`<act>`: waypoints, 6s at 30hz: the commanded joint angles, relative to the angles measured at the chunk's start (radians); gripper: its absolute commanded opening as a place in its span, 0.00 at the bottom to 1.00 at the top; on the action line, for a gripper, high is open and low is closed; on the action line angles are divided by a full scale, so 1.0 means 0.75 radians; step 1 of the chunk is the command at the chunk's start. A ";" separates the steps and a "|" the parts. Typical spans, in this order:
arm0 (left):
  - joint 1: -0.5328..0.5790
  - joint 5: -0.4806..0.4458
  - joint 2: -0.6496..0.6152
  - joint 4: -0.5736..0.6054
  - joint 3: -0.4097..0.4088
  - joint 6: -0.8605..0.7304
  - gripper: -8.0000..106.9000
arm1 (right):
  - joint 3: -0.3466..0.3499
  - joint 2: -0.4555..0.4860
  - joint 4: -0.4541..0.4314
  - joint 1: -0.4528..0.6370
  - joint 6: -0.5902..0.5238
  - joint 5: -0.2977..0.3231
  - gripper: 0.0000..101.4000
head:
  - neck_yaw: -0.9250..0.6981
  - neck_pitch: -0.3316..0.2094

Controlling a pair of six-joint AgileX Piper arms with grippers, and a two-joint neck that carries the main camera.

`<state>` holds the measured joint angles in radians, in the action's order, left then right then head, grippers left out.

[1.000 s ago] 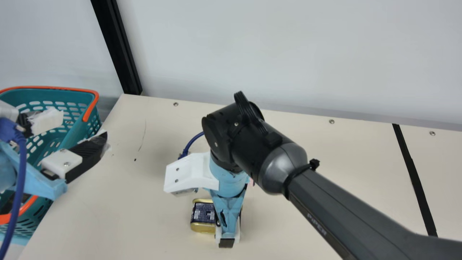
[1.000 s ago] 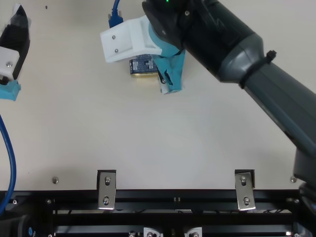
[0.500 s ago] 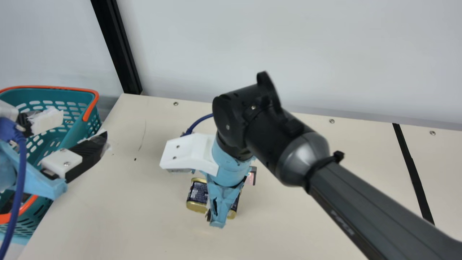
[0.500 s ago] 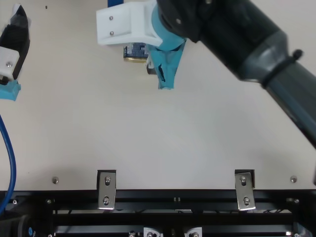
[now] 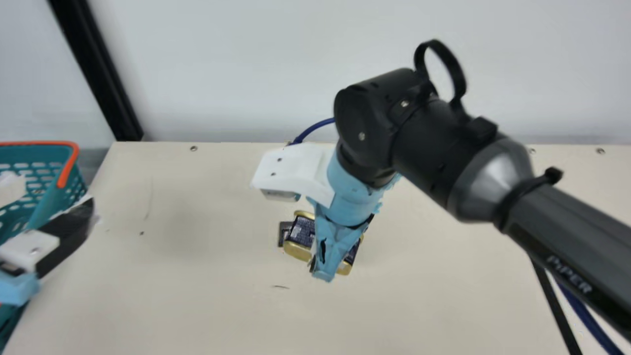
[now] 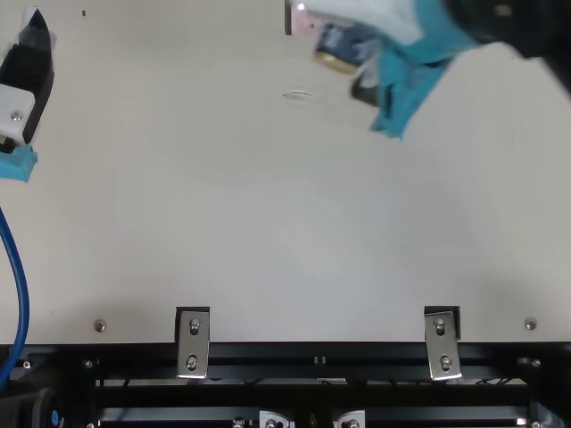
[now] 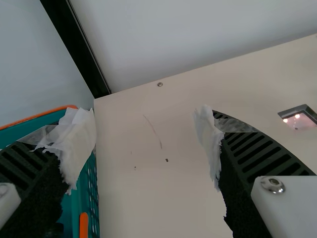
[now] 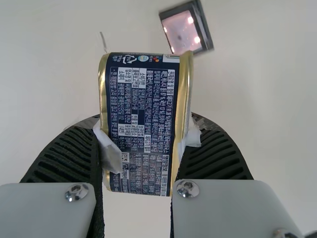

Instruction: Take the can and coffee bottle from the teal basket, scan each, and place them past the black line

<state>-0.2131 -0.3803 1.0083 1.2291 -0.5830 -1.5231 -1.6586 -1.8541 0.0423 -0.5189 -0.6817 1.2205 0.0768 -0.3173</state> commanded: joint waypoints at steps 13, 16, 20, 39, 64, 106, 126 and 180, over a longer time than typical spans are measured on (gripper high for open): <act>0.000 0.000 0.000 0.000 0.000 0.000 0.85 | 0.413 0.435 -0.082 0.529 0.159 -0.001 0.00 | 0.475 -0.012; 0.000 0.000 0.000 0.000 0.000 0.000 0.85 | 0.495 0.511 -0.098 0.662 0.155 -0.001 0.00 | 0.578 -0.015; 0.000 0.000 0.000 0.000 0.000 0.000 0.85 | 0.594 0.592 -0.128 0.851 0.136 -0.001 0.00 | 0.677 -0.017; 0.000 0.000 0.000 0.000 0.000 0.000 0.85 | 0.767 0.498 -0.193 1.694 -0.055 -0.242 0.00 | 0.707 -0.004; 0.000 0.000 0.000 0.000 0.000 0.000 0.85 | 0.888 0.409 -0.126 1.858 0.020 -0.457 1.00 | 0.703 0.002; 0.000 0.000 0.000 0.000 0.000 0.000 0.85 | 0.875 1.293 1.211 1.252 0.408 -0.001 1.00 | 0.703 0.002; 0.000 0.000 0.000 0.000 0.000 0.000 0.85 | 0.873 1.357 1.229 1.210 0.521 -0.002 1.00 | 0.664 0.008; -0.016 0.066 0.073 -0.114 -0.070 0.185 0.85 | 0.873 1.357 1.229 1.210 0.521 -0.002 1.00 | -1.210 -0.158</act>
<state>-0.2132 -0.3608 1.0289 1.1645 -0.6175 -1.4406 -1.0042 -0.8366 0.9638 0.3887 -0.2910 1.2193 -0.8138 -0.4095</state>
